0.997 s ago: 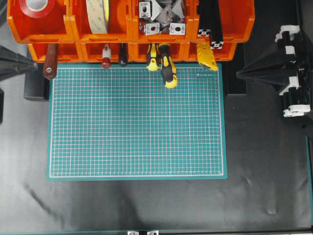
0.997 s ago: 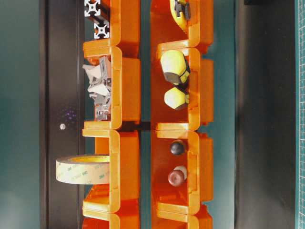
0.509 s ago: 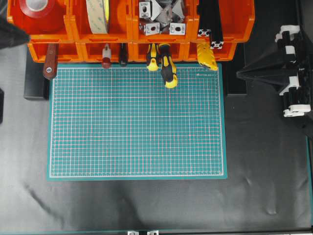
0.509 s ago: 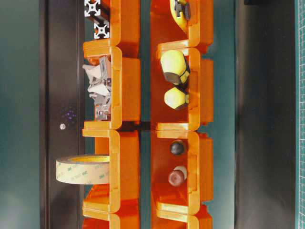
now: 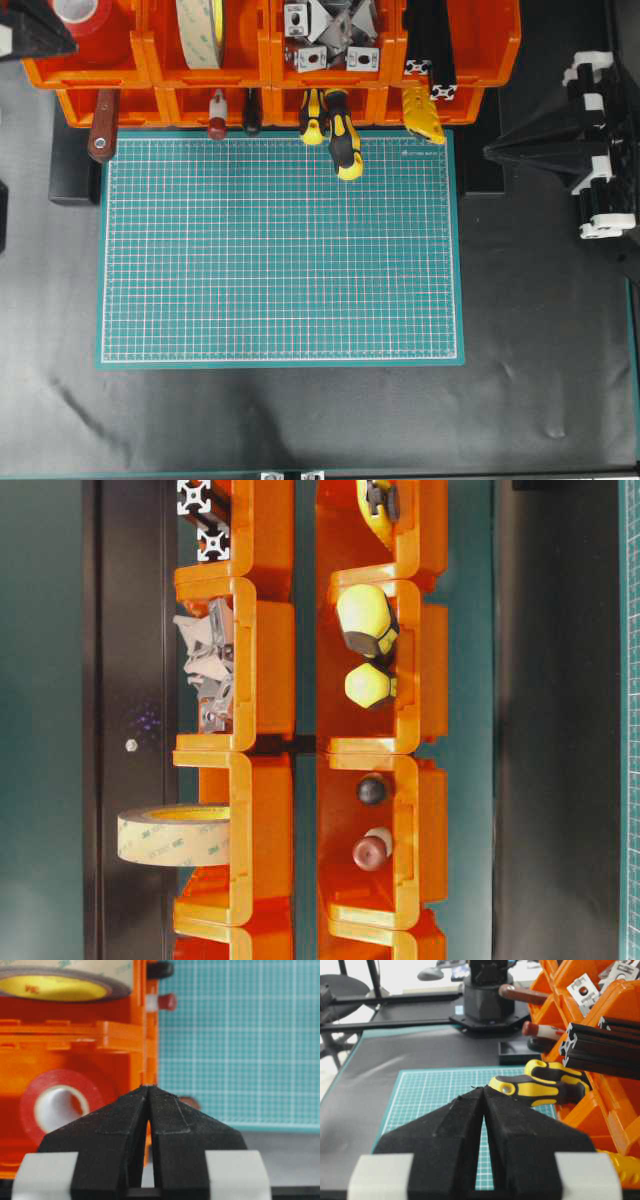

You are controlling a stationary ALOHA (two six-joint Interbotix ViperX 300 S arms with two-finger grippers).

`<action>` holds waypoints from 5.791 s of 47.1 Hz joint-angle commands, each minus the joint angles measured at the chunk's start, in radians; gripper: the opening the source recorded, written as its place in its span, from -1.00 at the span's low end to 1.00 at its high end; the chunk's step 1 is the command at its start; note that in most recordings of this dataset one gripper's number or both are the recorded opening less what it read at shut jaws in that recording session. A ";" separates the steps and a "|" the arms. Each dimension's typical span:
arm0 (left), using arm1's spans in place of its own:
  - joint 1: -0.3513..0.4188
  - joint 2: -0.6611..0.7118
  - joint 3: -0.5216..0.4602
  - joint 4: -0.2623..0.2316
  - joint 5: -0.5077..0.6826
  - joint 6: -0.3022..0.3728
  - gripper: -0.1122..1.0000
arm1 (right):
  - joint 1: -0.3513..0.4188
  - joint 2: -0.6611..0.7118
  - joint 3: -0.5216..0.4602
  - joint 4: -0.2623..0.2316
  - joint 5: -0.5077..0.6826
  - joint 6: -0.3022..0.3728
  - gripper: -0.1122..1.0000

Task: Pick vinyl tape from container rack with left arm.
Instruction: 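Move the left gripper up to the red vinyl tape in the top-left bin, then close the left gripper on the red tape roll's rim and lift it out, then carry the red tape roll with the left gripper onto the green mat, then open the left gripper to release the tape roll on the mat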

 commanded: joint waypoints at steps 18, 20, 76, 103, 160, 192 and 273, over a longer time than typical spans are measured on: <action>0.060 0.060 -0.041 0.003 0.107 0.041 0.76 | 0.002 -0.021 -0.032 0.003 0.000 0.000 -0.78; 0.069 0.060 -0.038 0.003 0.114 0.040 0.74 | 0.002 -0.023 -0.032 0.003 0.002 0.000 -0.78; 0.118 0.071 0.081 0.003 0.028 0.043 0.50 | 0.002 -0.026 -0.032 0.003 0.005 0.000 -0.78; 0.127 0.058 -0.043 0.003 0.060 0.101 -0.44 | 0.002 -0.043 -0.032 0.003 0.017 0.000 -0.78; -0.413 0.212 0.077 0.000 -0.486 -0.253 -0.44 | 0.002 -0.117 -0.043 0.003 0.101 0.000 -0.78; -0.408 0.489 0.196 0.000 -0.640 -0.264 -0.44 | 0.002 -0.120 -0.043 0.003 0.106 0.002 -0.78; -0.376 0.486 0.333 0.000 -0.744 -0.272 0.80 | 0.002 -0.120 -0.041 0.003 0.106 0.002 -0.78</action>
